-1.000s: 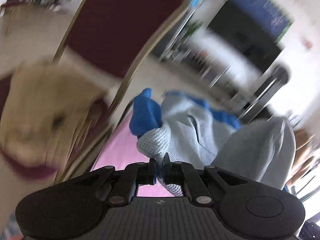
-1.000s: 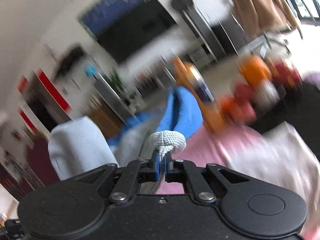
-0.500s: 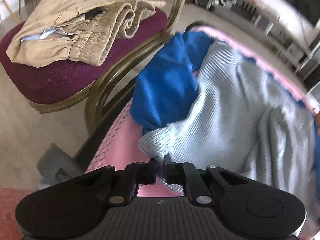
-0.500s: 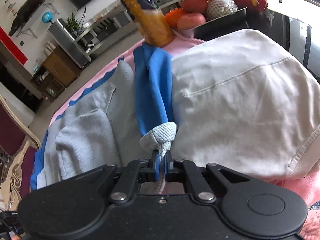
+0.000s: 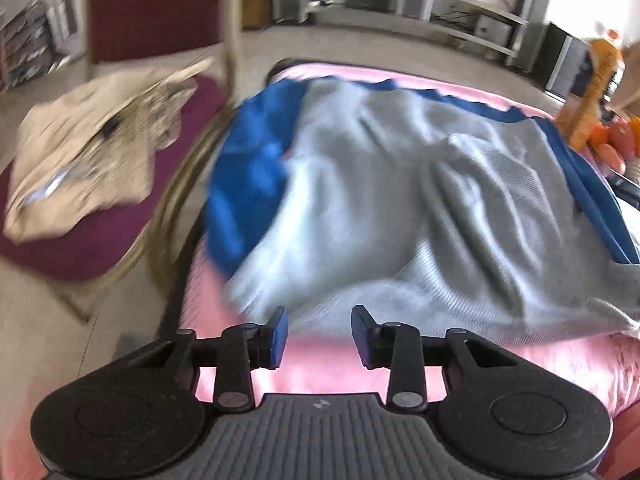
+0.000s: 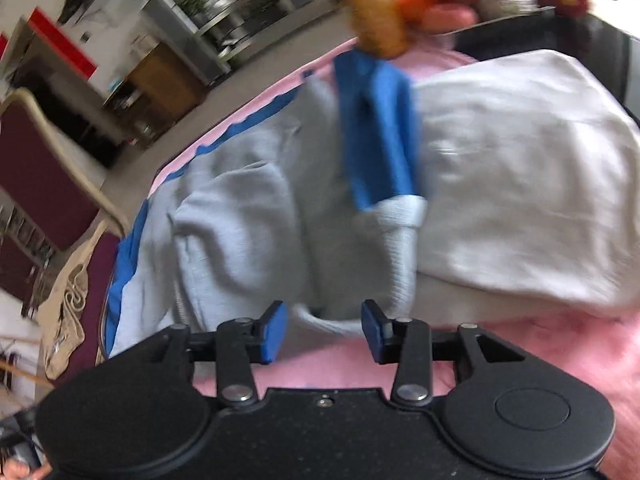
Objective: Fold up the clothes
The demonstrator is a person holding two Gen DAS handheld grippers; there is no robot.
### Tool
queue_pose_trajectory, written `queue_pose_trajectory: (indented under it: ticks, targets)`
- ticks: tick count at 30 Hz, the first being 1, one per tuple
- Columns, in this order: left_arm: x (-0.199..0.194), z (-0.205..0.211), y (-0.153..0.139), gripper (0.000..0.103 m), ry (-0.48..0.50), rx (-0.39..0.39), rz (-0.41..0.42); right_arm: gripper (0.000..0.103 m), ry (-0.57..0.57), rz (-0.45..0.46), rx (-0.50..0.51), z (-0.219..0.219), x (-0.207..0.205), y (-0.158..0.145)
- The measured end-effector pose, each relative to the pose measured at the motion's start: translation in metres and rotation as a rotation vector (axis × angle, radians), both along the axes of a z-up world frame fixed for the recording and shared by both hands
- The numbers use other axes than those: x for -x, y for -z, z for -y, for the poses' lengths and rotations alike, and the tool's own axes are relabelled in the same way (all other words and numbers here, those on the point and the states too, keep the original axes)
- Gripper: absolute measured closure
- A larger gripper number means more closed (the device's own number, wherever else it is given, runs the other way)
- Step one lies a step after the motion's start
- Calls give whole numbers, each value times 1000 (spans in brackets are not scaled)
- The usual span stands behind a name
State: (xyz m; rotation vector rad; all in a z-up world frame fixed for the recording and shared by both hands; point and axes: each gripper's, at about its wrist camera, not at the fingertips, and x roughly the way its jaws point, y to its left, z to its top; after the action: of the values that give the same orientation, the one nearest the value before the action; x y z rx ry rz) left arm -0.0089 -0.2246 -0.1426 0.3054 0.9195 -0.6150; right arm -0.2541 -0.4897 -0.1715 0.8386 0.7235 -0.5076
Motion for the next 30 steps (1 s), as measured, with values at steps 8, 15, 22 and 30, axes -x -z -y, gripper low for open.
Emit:
queue_pose_trajectory:
  ticks: [8, 15, 22, 30]
  targets:
    - [-13, 52, 37, 61, 201, -92, -11, 43, -232, -93, 78, -6, -64, 29]
    - [34, 63, 60, 95, 403, -179, 151, 92, -248, -173, 149, -21, -75, 51]
    - [62, 26, 22, 101, 360, -72, 230, 94, -217, 6, 220, -38, -43, 9]
    - [76, 10, 56, 101, 343, -255, 73, 88, -290, -119, 153, -52, -23, 13]
